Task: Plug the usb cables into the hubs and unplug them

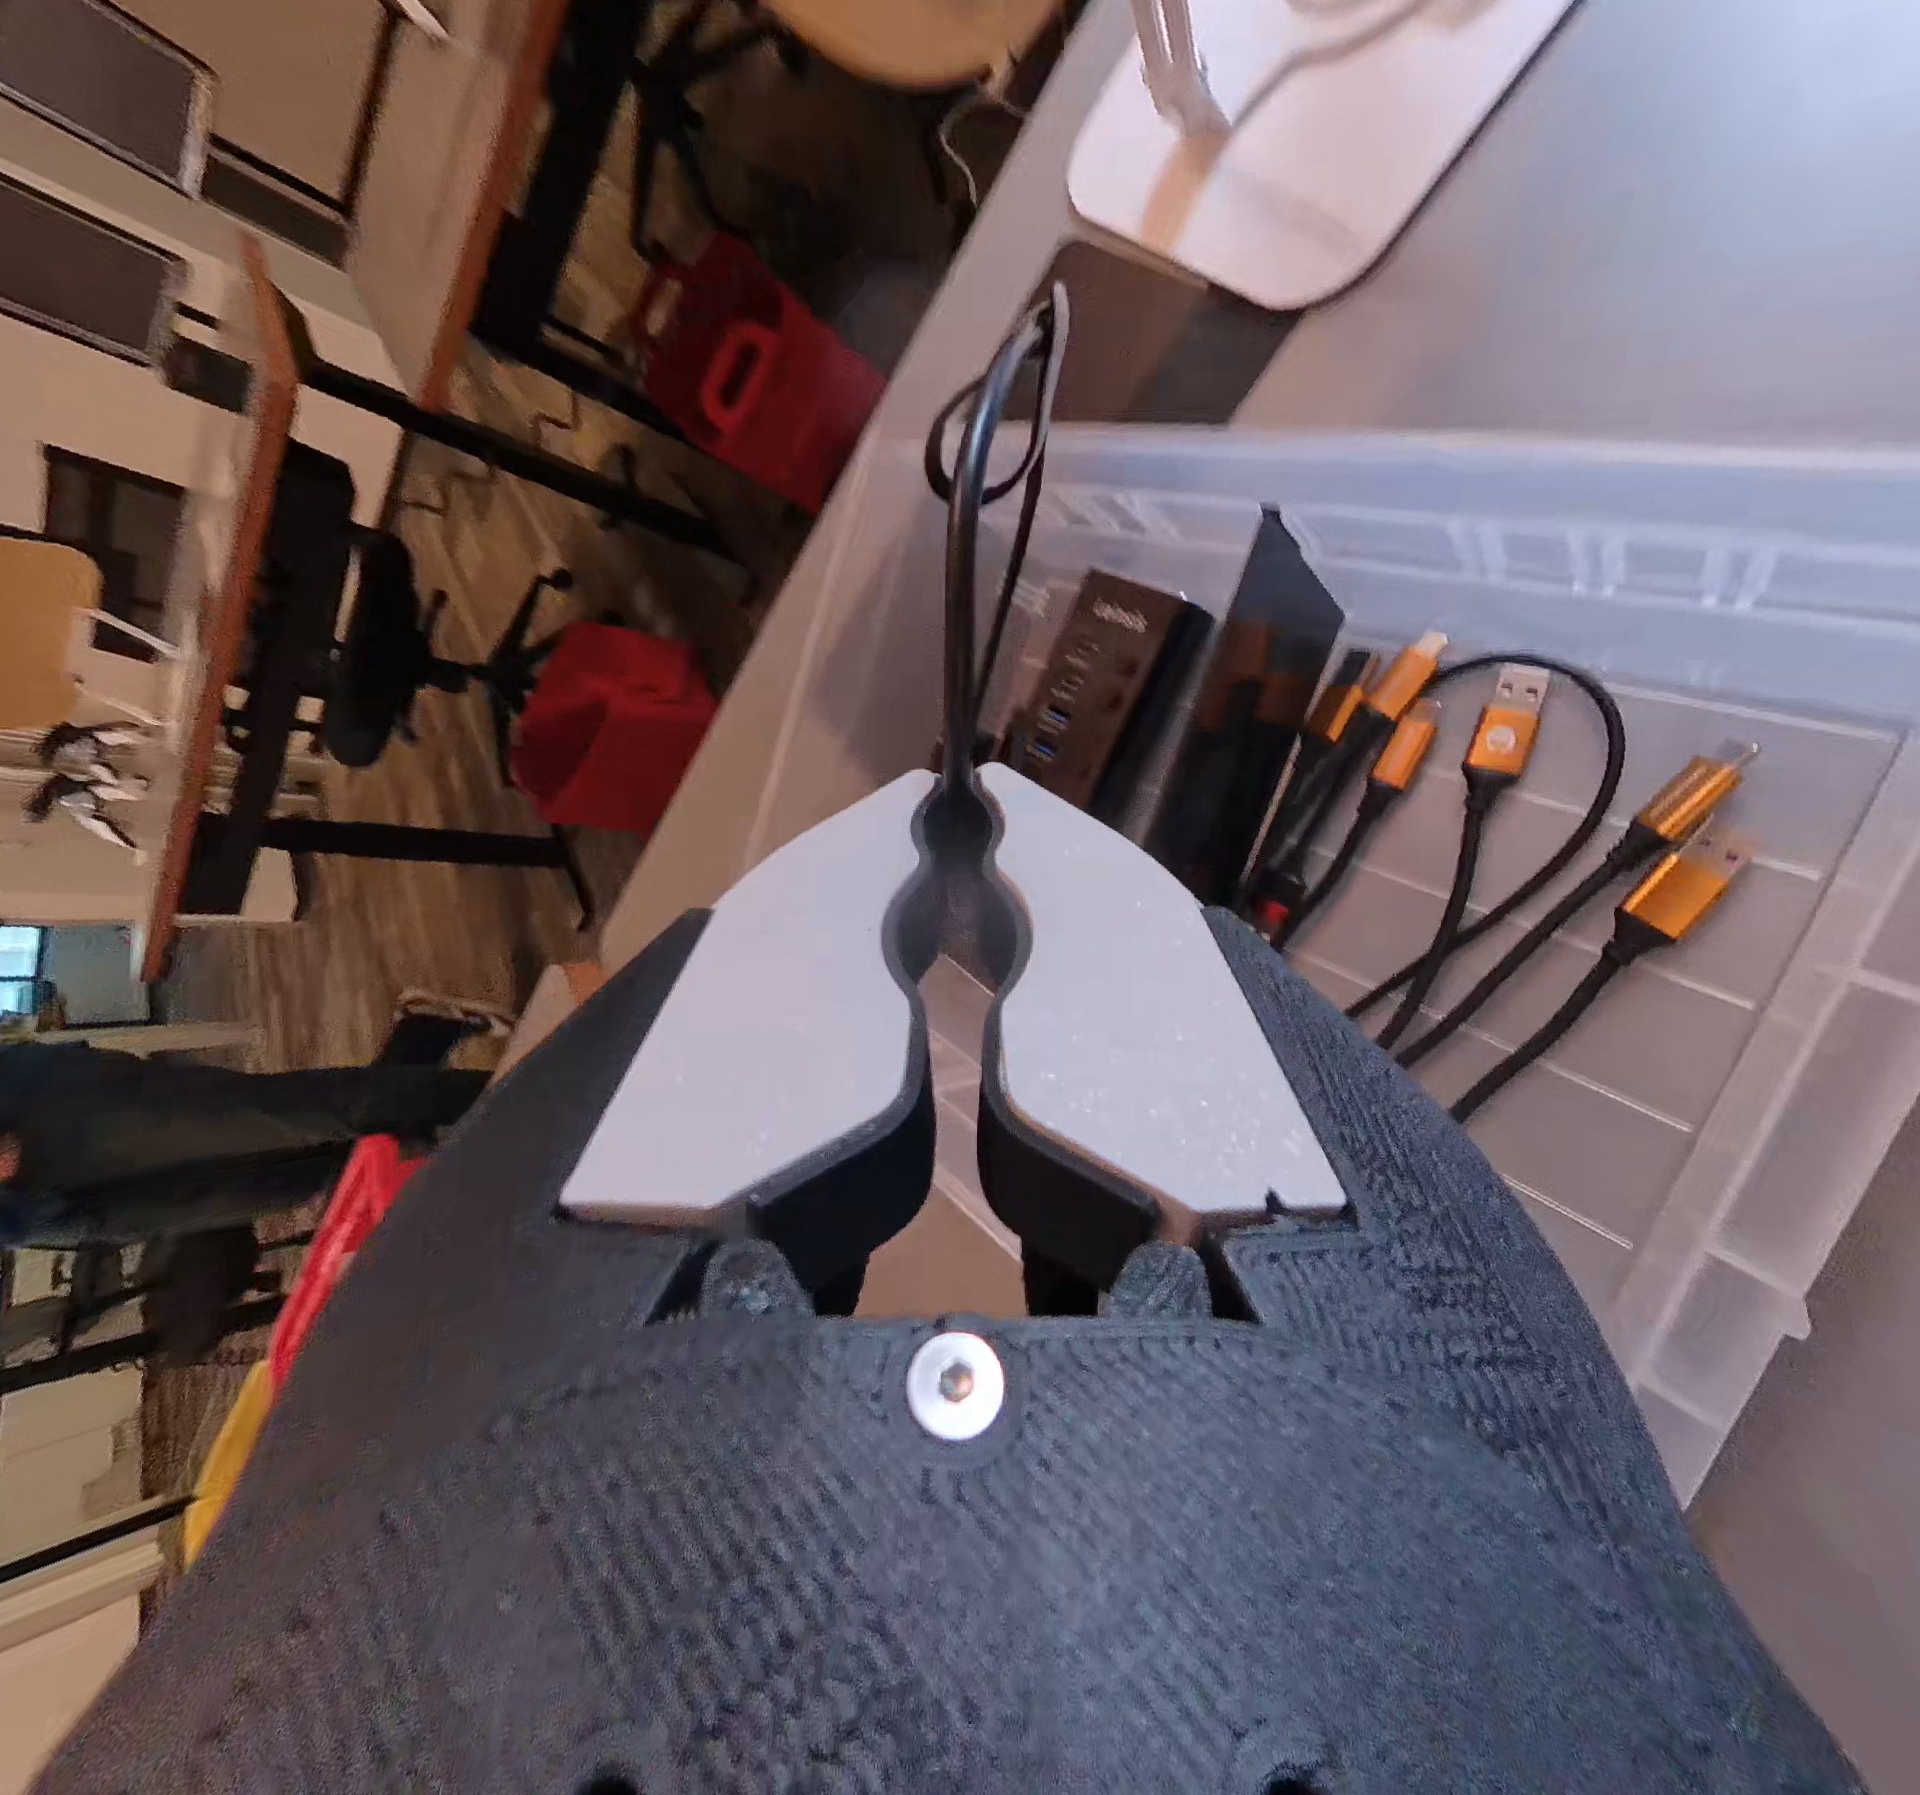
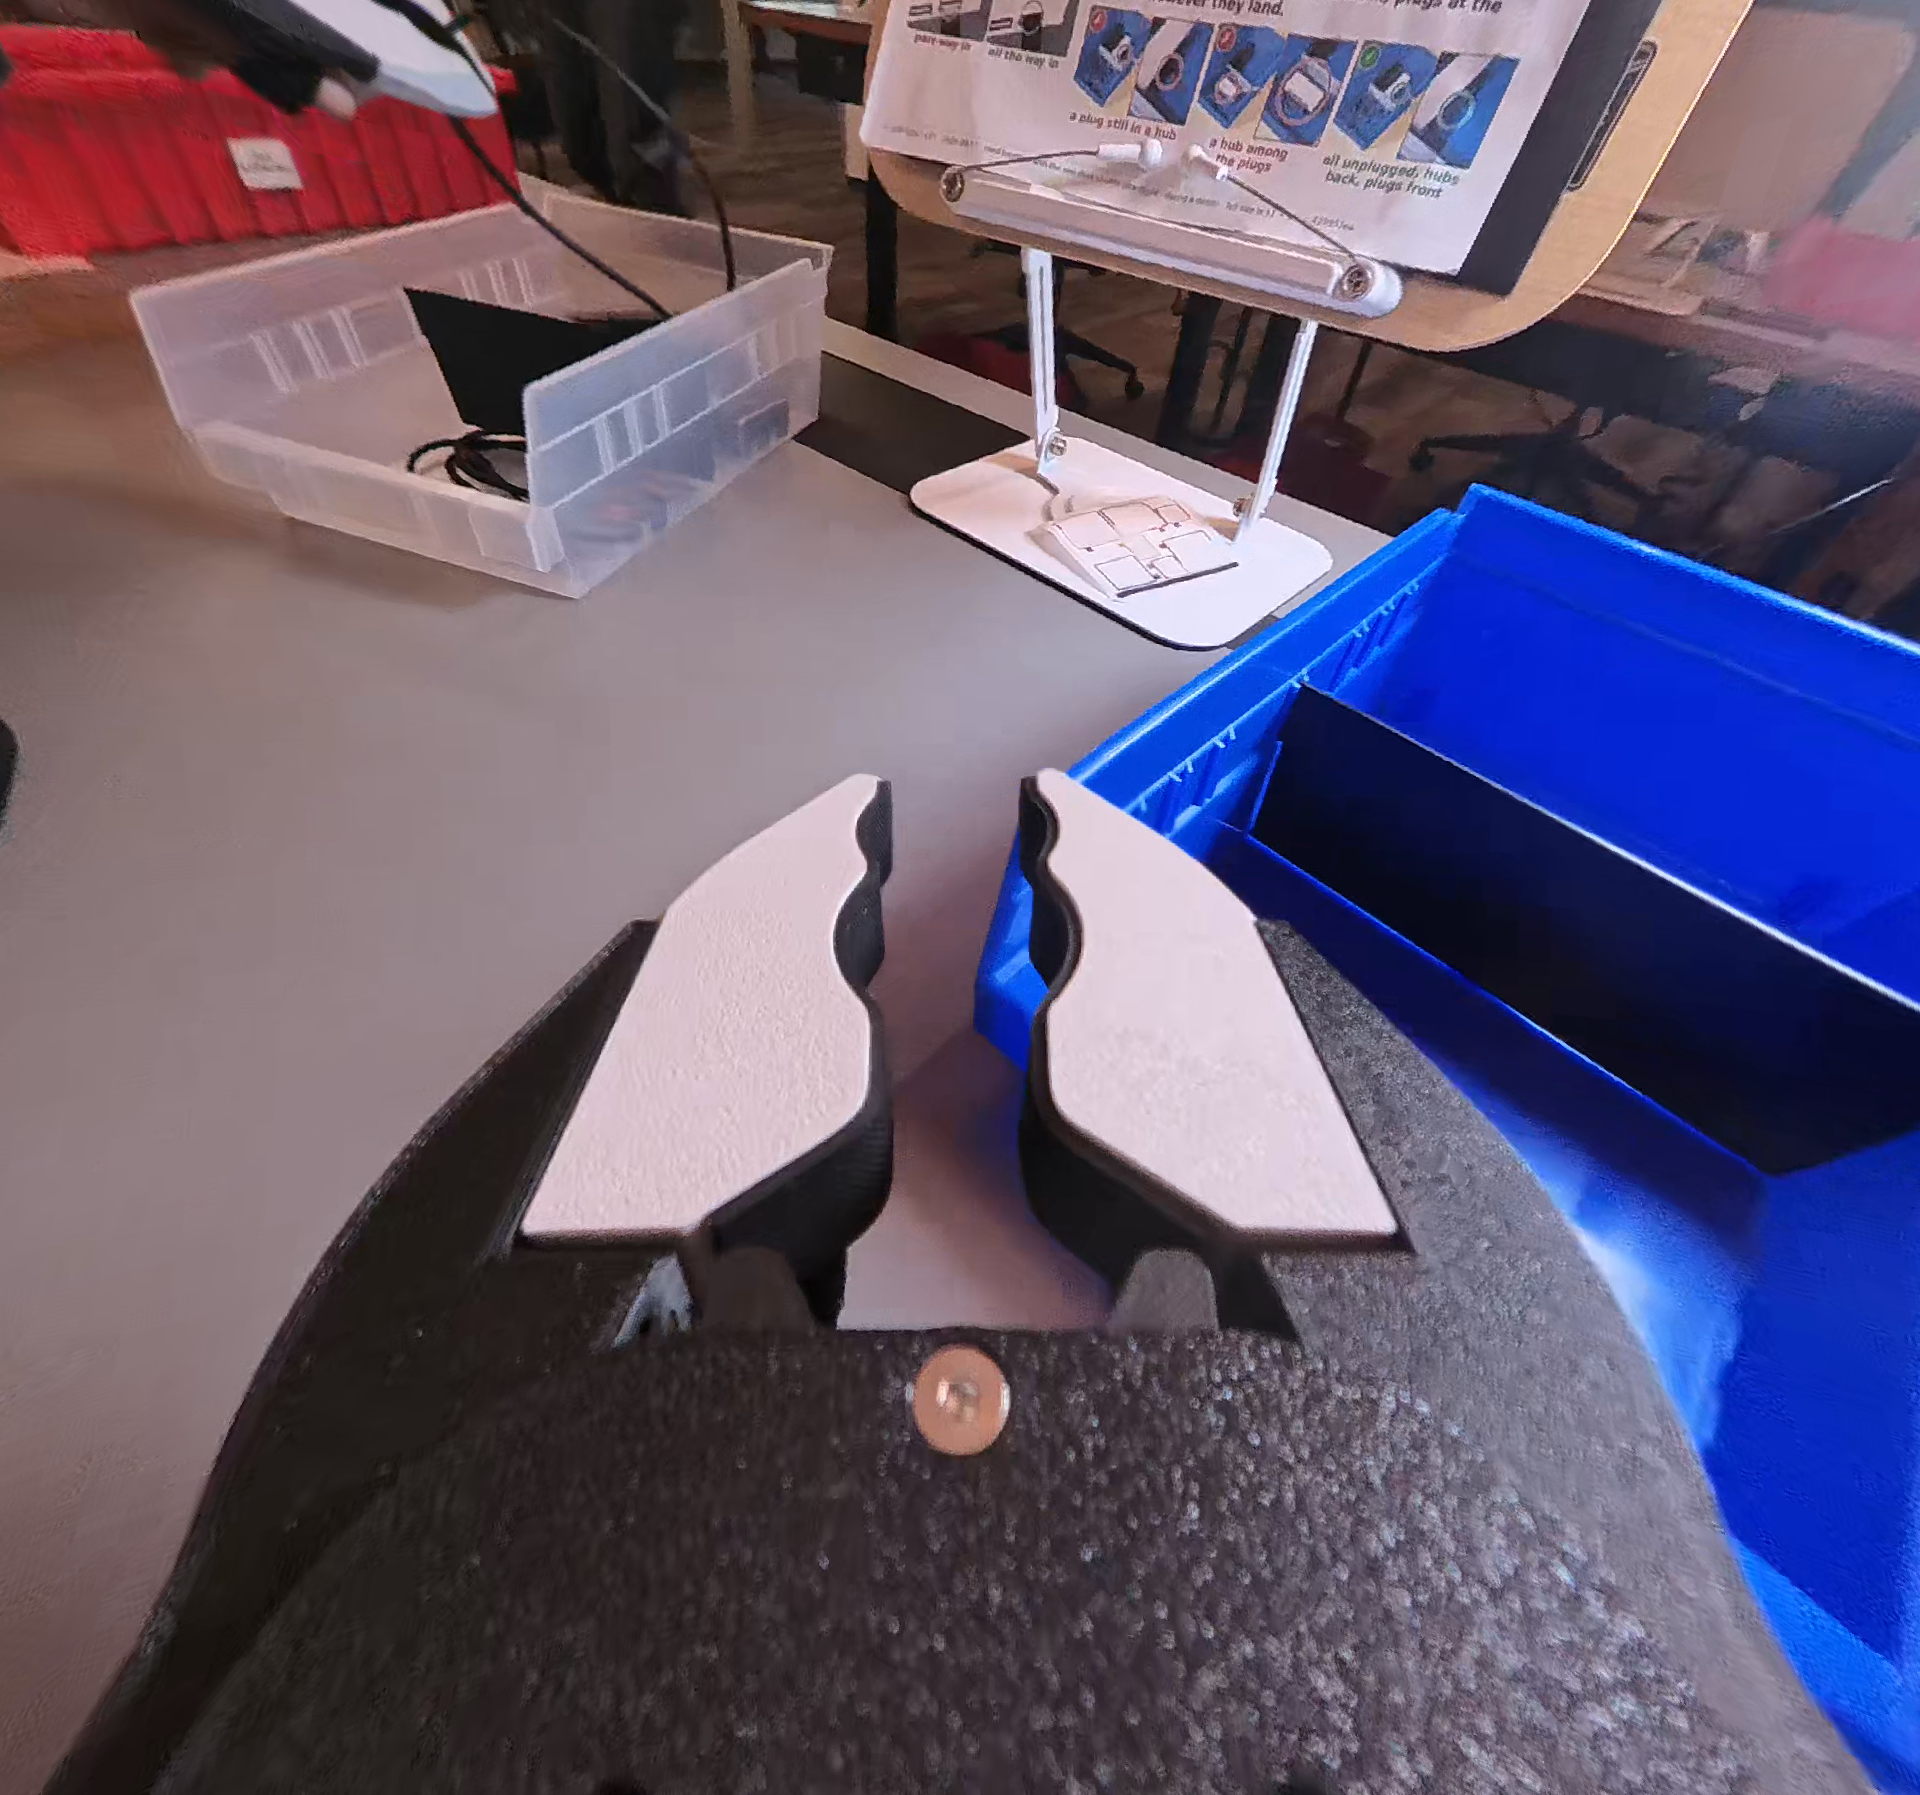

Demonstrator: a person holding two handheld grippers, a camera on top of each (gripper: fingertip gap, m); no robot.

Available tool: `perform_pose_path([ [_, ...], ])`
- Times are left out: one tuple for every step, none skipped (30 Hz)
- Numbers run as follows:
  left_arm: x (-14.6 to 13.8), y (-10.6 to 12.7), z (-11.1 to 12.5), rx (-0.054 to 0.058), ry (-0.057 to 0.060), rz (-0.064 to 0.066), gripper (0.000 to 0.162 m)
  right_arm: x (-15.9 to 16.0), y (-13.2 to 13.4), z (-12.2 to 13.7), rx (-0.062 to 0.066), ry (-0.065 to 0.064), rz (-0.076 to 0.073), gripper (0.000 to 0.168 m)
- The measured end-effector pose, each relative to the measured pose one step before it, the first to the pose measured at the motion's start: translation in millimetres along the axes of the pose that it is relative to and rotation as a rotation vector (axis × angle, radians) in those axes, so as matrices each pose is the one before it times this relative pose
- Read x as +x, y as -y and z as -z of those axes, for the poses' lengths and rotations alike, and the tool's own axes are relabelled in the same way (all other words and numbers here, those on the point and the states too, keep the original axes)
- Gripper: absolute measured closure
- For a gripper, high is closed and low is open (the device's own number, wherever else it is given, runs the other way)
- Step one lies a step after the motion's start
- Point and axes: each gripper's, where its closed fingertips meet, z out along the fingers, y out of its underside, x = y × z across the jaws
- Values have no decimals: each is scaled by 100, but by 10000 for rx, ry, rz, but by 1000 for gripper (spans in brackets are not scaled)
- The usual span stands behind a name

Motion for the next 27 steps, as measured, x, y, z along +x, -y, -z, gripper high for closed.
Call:
perform_pose_path([
  [-932, 1167, 1041, 255, 284, -78, 159, -324, 87, -144, 41, 160, -94, 145],
  [-928, 1208, 1028, 242, 260, -68, 159, -361, 24, -150, 4, 120, 27, 145],
  [-761, 1240, 981, 247, 140, -22, 159, -392, -21, -180, -29, 96, 107, 145],
  [-779, 1256, 959, 245, 182, -41, 159, -441, -44, -201, -52, 102, 134, 144],
  [-705, 1126, 906, 153, 175, -61, 159, -480, -21, -211, -50, 120, 145, 144],
  [-672, 1100, 864, 168, 206, -70, 159, -489, 16, -216, -34, 118, 149, 144],
  [-610, 1163, 820, 249, 210, -45, 159, -470, 45, -203, -28, 114, 146, 144],
  [-419, 1114, 740, 255, 105, 52, 159, -457, 44, -234, -39, 120, 131, 144],
  [-431, 1099, 691, 278, 163, 96, 159, -474, 62, -234, -35, 138, 115, 144],
  [-369, 1069, 646, 277, 146, 84, 159, -488, 122, -246, -5, 159, 118, 144],
  [-322, 1116, 632, 312, 122, 105, 159, -479, 165, -259, 7, 157, 134, 144],
  [-319, 1139, 598, 317, 135, 116, 159, -384, 161, -264, -9, 104, 152, 144],
  [-331, 1188, 595, 327, 135, 78, 159, -320, 196, -282, -13, 74, 157, 144],
  [-248, 1094, 546, 218, 70, 17, 159, -294, 286, -273, 17, 84, 137, 144],
  [-323, 1125, 550, 214, 129, -28, 159, -287, 416, -256, 67, 92, 103, 144],
  [-242, 1164, 546, 230, 66, -48, 159, -255, 532, -231, 101, 93, 77, 144],
  [-128, 1238, 540, 256, -18, -32, 159, -258, 607, -222, 108, 95, 51, 144],
  [-223, 1281, 569, 258, 55, -33, 159, -250, 693, -207, 134, 84, 39, 144],
  [-125, 1289, 564, 237, 1, -45, 159, -253, 768, -177, 168, 75, 56, 144],
  [-91, 1355, 555, 260, -11, -26, 159, -237, 782, -153, 181, 42, 67, 144],
  [-19, 1366, 541, 261, -27, -35, 159, -205, 780, -157, 187, 10, 60, 144],
  [129, 1309, 488, 225, -108, 13, 159, -247, 771, -133, 208, 18, 41, 142],
  [319, 1321, 422, 252, -183, 51, 159, -238, 738, -139, 225, -4, 1, 139],
  [504, 1236, 311, 236, -218, 36, 159, -215, 597, -144, 177, -28, -11, 136],
  [659, 1061, 184, 171, -233, 34, 159, -251, 456, -155, 115, -21, -13, 129],
  [846, 949, 59, 178, -262, 26, 160, -283, 322, -128, 87, 0, -29, 123],
  [1043, 865, -55, 199, -315, 28, 160, -409, 246, -79, 89, 78, -54, 118],
])
